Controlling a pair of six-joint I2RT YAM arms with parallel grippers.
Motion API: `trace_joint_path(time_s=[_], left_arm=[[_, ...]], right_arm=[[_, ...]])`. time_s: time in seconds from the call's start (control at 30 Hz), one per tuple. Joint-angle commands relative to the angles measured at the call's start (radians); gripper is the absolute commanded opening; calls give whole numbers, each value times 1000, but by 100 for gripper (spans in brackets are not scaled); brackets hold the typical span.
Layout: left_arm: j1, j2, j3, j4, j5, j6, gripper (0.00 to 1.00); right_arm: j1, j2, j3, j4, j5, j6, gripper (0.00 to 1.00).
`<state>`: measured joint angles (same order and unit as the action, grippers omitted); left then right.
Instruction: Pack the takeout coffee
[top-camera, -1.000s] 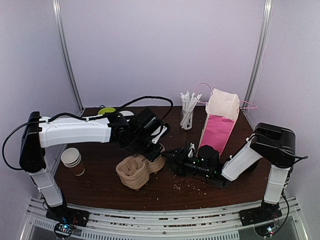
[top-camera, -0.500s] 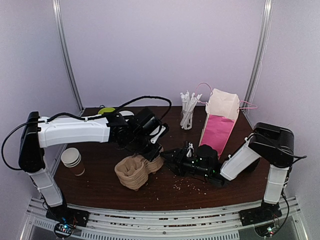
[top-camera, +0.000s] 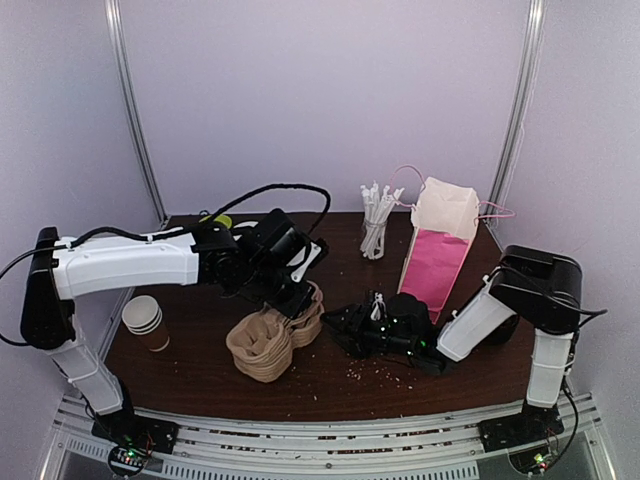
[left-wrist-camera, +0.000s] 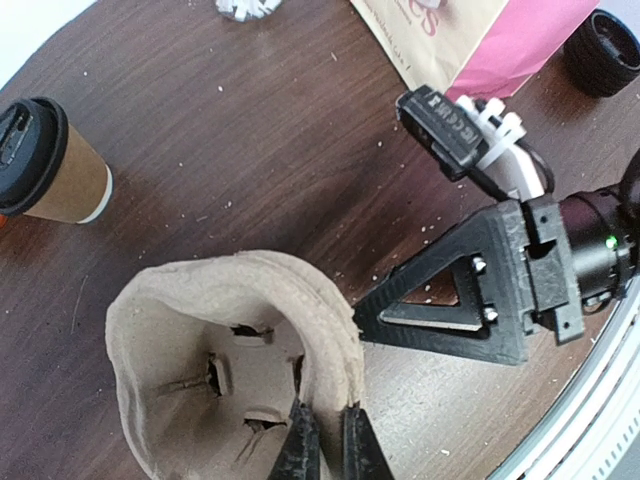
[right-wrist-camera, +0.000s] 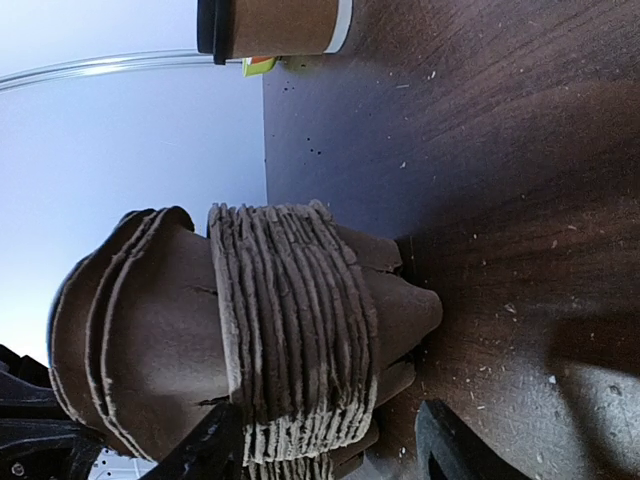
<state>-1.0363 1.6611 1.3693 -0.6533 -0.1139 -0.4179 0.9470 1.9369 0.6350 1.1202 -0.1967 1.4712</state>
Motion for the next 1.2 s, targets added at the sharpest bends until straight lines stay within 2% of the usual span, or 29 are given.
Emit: trace_joint_path(time_s=[0.0, 0.17, 0.33, 0.57, 0.97, 1.17], left_arm=[[-11, -51, 10, 116, 48, -11, 0], [-11, -33, 1, 111, 62, -7, 0], [-11, -10, 2, 93, 51, -6, 0], [-11, 10, -3, 89, 52, -2, 0], [-11, 13, -7, 96, 69, 1, 0], [-11, 14, -11, 99, 87, 4, 18]], right_arm=[[3, 32, -10, -122, -4, -6, 60], [3, 7, -15, -93, 1, -13, 62], [3, -80, -32, -116, 34, -57, 71], [3, -212, -57, -121, 76, -126, 79], [4, -176, -23, -46, 51, -97, 81], [3, -163, -7, -39, 51, -89, 83]])
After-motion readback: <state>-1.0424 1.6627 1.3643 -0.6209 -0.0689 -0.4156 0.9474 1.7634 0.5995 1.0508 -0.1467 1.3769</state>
